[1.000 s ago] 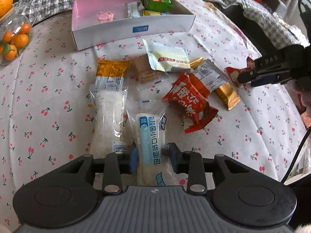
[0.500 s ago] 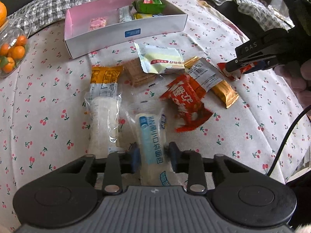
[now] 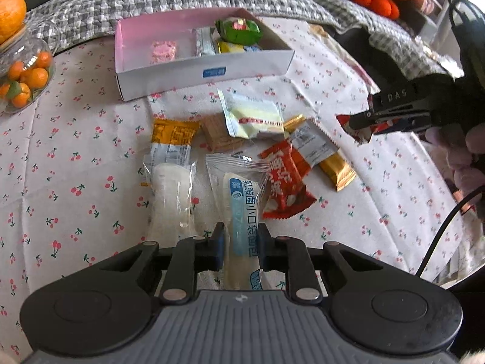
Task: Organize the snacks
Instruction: 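Carry the bread packet and red candy over the pink box with both grippers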
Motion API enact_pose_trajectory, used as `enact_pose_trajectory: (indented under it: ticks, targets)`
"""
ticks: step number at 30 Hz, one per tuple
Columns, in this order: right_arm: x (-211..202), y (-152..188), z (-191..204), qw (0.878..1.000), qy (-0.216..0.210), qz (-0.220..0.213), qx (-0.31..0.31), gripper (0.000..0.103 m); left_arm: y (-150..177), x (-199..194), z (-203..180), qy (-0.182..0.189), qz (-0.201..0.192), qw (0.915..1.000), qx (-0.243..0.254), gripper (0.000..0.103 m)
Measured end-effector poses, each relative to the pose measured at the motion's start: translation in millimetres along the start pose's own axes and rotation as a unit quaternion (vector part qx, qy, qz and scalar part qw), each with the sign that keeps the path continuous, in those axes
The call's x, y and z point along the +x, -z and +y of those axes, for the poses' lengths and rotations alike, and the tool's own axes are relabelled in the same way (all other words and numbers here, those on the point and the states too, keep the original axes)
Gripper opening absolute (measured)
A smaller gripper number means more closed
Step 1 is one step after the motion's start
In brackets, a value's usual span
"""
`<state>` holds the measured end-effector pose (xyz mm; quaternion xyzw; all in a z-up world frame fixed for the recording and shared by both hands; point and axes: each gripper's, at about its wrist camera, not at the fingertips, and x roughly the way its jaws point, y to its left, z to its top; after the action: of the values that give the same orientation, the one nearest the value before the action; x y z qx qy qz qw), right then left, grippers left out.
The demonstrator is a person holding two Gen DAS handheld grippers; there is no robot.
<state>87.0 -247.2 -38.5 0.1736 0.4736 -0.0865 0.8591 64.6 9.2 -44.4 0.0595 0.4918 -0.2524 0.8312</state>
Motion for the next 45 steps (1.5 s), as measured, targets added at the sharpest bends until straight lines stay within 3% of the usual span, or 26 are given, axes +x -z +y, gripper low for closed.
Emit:
enact_pose_trajectory:
  ticks: [14, 31, 45]
  targets:
    - [-21, -9, 12, 0.998, -0.056, -0.017, 0.021, 0.037, -23, -21, 13, 0.009, -0.045, 0.9984, -0.032, 0.018]
    - [-13, -41, 65, 0.992, -0.118, -0.025, 0.038, 0.038, -74, -21, 41, 0.003, -0.086, 0.9912, -0.1, 0.018]
    - [30, -78, 80, 0.978, -0.182, -0.044, 0.092, 0.038, -147, 17, 70, -0.059, -0.115, 0.9856, -0.11, 0.018]
